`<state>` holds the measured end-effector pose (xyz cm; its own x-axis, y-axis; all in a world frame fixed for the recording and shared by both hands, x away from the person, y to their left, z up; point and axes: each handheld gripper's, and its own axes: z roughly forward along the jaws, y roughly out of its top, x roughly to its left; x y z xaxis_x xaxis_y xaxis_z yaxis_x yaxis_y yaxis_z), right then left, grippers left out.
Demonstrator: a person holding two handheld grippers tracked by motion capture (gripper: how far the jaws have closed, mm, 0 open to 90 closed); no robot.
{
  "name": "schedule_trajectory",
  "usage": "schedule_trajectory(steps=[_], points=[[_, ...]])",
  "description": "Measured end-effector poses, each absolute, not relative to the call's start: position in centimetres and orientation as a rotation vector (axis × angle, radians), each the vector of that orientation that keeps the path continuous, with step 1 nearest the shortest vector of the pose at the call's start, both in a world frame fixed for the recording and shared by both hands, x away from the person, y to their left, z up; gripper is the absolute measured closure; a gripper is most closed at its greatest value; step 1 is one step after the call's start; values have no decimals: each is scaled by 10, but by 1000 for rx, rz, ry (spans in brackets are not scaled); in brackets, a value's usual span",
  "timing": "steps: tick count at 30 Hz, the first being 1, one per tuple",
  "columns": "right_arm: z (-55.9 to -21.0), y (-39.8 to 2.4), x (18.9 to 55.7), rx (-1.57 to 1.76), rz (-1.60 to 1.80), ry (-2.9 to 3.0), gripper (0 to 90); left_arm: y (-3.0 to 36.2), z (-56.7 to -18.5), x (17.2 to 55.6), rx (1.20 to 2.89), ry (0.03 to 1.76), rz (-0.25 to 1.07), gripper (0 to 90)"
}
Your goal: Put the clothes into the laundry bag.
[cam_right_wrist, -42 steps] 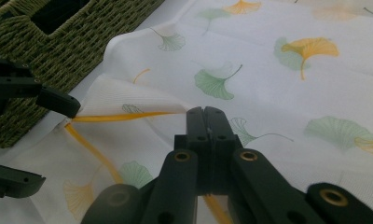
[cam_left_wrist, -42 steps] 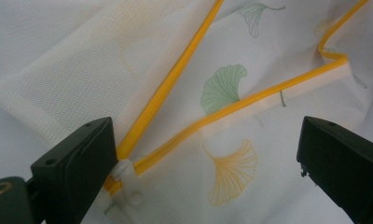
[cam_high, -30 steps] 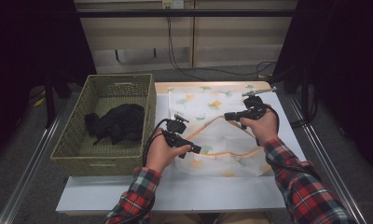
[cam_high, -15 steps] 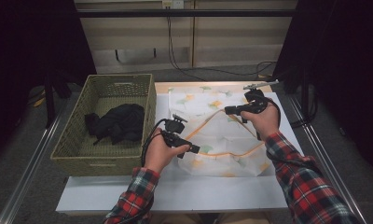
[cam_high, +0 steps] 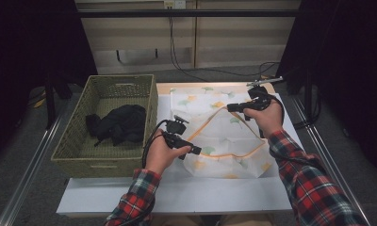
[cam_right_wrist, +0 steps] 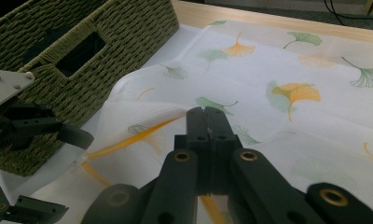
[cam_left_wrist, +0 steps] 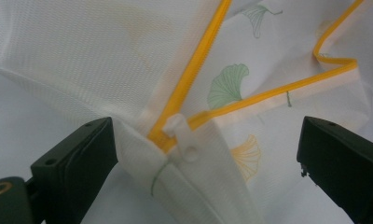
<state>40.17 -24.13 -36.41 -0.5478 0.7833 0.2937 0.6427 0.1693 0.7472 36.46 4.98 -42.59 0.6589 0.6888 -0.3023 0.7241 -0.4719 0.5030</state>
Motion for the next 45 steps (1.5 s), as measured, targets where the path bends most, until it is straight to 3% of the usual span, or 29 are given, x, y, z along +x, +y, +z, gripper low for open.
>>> schedule_trajectory(steps=[29, 45], points=[[-348, -237, 410, 1379, 1318, 2270, 900, 53, -415, 365, 2280, 1057, -74, 41], [-350, -234, 408, 1372, 1300, 2294, 900, 76, -372, 382, 2286, 1021, -86, 40]])
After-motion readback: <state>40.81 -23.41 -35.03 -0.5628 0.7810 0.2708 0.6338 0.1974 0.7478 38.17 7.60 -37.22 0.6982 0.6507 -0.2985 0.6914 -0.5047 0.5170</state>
